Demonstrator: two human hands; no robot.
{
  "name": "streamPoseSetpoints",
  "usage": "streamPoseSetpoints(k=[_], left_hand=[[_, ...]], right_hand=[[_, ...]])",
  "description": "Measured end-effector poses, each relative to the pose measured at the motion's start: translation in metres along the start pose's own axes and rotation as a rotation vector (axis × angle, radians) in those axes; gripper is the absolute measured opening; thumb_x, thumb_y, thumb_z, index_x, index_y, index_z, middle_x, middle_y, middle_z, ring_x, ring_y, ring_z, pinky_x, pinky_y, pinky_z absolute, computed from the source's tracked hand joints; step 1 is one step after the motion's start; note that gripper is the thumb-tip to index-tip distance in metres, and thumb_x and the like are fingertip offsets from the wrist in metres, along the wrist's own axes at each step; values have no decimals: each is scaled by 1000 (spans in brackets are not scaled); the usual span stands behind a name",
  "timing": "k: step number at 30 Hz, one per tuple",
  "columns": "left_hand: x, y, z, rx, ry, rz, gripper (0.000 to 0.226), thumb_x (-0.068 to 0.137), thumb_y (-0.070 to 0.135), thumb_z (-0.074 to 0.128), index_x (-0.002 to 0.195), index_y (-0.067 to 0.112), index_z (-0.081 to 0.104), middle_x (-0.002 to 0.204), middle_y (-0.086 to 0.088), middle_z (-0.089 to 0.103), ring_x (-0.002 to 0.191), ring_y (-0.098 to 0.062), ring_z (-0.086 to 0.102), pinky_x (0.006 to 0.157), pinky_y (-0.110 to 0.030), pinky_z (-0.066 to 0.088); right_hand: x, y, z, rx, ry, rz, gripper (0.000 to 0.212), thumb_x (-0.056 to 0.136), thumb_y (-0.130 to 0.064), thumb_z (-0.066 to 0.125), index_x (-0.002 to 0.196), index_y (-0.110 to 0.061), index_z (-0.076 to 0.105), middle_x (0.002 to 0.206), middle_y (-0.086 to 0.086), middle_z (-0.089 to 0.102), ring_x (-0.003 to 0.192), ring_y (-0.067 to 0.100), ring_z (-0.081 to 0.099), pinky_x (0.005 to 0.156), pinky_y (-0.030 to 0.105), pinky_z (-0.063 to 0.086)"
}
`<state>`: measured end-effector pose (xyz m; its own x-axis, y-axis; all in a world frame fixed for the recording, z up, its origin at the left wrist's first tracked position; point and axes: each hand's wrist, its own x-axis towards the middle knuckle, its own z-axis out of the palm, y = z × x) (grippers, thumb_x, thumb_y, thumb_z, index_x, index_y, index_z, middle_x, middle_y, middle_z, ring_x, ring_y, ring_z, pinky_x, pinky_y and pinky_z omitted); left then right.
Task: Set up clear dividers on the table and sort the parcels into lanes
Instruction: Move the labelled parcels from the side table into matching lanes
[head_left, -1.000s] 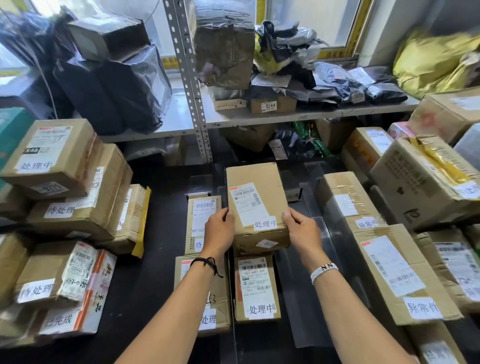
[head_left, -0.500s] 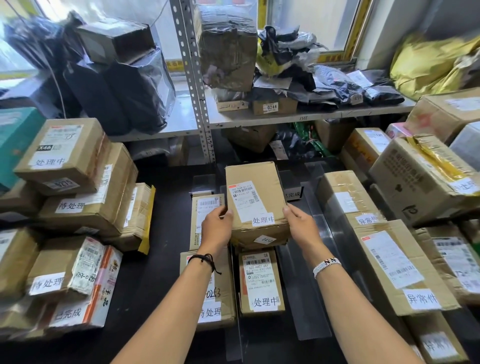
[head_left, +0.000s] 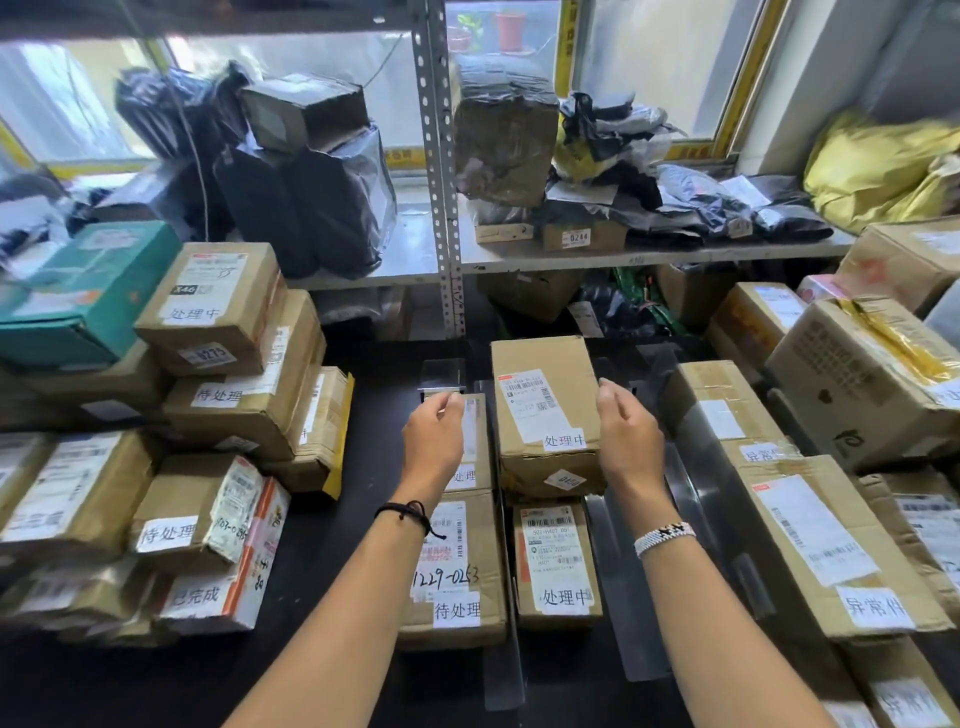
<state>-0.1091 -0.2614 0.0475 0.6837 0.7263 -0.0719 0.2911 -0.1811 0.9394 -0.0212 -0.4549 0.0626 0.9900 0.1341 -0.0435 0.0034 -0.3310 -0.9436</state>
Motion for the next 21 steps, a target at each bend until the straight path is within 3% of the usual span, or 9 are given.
streamPoseSetpoints(k=[2,4,6,9,12,14,16,19,21], left_hand=[[0,4,-16,-24,30,24,27,106,29,51,86,28,69,88,10,70,82,-2,59,76,-28,46],[0,6,-34,-26,64,36,36,106,26,52,72,37,56,72,22,64,72,12,57,71,-19,41],[-1,5,-57,-14,108,39,37,107,26,51,72,38,50,66,26,58,68,18,53,67,-21,39],[0,5,-97,-44,181,41,23,107,25,52,89,26,65,82,11,63,78,-6,58,78,-29,40],[2,-3,-142,-67,278,25,28,106,26,54,86,10,66,85,-13,66,81,-24,57,74,-34,40],[4,-6,-169,-71,319,-10,23,105,27,55,95,15,72,102,-16,73,96,-26,65,81,-34,44],[9,-8,-200,-81,345,-27,31,106,26,55,128,9,70,129,-11,71,121,-23,63,97,-27,44],[23,-3,-240,-10,361,-4,52,107,27,55,153,4,48,158,-13,46,146,-25,44,122,-34,32],[33,-2,-264,37,382,16,60,107,30,54,160,6,37,167,-11,32,153,-24,32,127,-36,24]], right_hand=[[-9,-15,14,-7,-36,-57,42,107,-43,45,140,-26,65,132,-5,70,123,19,64,105,52,52],[-17,-29,32,7,-78,-127,42,108,-40,48,144,-24,62,140,-2,67,129,18,60,110,47,49],[-29,-43,54,13,-142,-182,41,108,-39,51,145,-23,61,143,-1,65,132,18,57,111,39,46],[-45,-64,92,34,-253,-200,45,105,-40,57,147,-24,58,143,-3,64,130,14,57,110,35,46],[-63,-84,132,26,-370,-217,50,101,-42,63,149,-27,57,132,-7,69,125,11,61,103,26,48],[-72,-94,158,27,-449,-231,54,100,-42,65,151,-25,55,145,-5,62,134,13,56,113,34,45],[-79,-106,188,28,-520,-239,57,100,-42,66,153,-24,53,151,-6,57,135,10,53,112,32,43],[-87,-126,233,67,-613,-194,58,100,-41,67,154,-24,51,133,-15,62,118,2,54,97,21,42],[-91,-140,263,99,-680,-155,59,101,-40,66,155,-22,48,127,-17,59,118,5,55,103,28,47]])
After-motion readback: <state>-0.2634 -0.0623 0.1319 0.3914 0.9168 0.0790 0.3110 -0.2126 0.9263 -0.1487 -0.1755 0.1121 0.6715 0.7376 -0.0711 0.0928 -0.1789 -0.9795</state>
